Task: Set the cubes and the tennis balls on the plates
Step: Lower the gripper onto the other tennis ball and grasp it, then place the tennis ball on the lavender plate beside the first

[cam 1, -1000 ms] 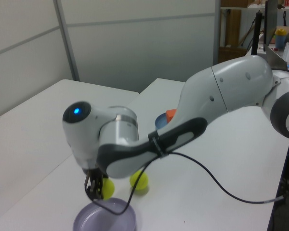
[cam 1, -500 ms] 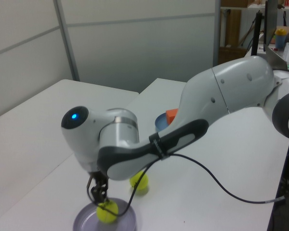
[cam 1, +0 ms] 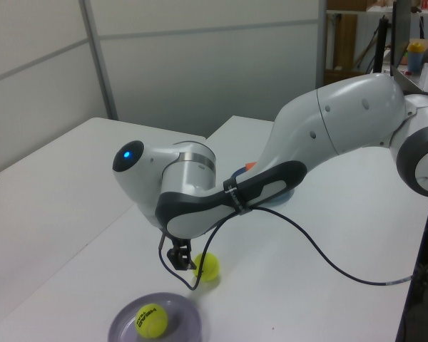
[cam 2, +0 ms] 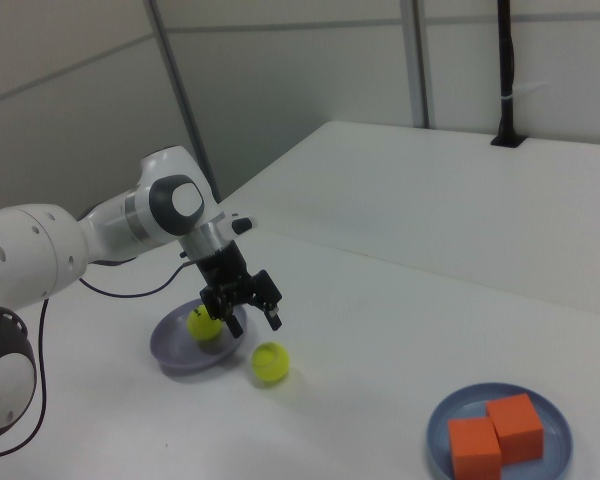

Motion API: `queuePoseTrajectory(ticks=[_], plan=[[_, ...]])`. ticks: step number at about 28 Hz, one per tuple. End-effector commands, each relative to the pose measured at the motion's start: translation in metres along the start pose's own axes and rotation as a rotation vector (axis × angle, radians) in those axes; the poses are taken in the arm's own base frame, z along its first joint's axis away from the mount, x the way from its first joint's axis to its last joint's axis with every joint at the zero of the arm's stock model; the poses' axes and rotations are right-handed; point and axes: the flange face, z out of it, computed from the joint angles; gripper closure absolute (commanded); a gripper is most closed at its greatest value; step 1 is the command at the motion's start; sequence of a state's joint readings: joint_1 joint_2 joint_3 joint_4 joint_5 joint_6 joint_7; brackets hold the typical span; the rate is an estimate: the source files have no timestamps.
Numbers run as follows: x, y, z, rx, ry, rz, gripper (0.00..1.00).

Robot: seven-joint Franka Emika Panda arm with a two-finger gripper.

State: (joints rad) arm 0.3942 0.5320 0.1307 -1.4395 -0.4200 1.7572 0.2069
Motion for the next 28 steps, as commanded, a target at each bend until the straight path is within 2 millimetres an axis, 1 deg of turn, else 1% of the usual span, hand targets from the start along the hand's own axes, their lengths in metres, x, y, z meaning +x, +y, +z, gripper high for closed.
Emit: queuePoseTrajectory(ticks=[1,6,8,11,13,15,16,17,18,19,20,21,24,25,27,28], plan=[[-0.010,-0.003,0.013,-0.007,-0.042,-0.024,0.00],[-0.009,-0.003,0.023,-0.011,-0.054,-0.027,0.00],[-0.008,-0.001,0.033,-0.014,-0.070,-0.026,0.00],[-0.005,-0.001,0.042,-0.031,-0.079,-0.032,0.00],[-0.004,-0.004,0.051,-0.038,-0.092,-0.038,0.00],[-0.002,-0.001,0.058,-0.046,-0.094,-0.038,0.00],[-0.001,-0.001,0.059,-0.047,-0.096,-0.039,0.03],[0.000,-0.002,0.060,-0.046,-0.096,-0.040,0.14],[0.001,-0.002,0.060,-0.046,-0.096,-0.042,0.31],[0.001,-0.002,0.060,-0.044,-0.095,-0.044,0.56],[0.001,-0.002,0.060,-0.038,-0.096,-0.048,0.95],[0.001,-0.004,0.058,-0.037,-0.092,-0.049,1.00],[0.001,-0.007,0.055,-0.028,-0.089,-0.049,1.00],[0.004,-0.006,0.042,-0.021,-0.066,-0.041,1.00],[0.007,-0.006,0.026,-0.015,-0.038,-0.037,1.00],[0.006,-0.009,0.018,-0.007,-0.026,-0.038,1.00]])
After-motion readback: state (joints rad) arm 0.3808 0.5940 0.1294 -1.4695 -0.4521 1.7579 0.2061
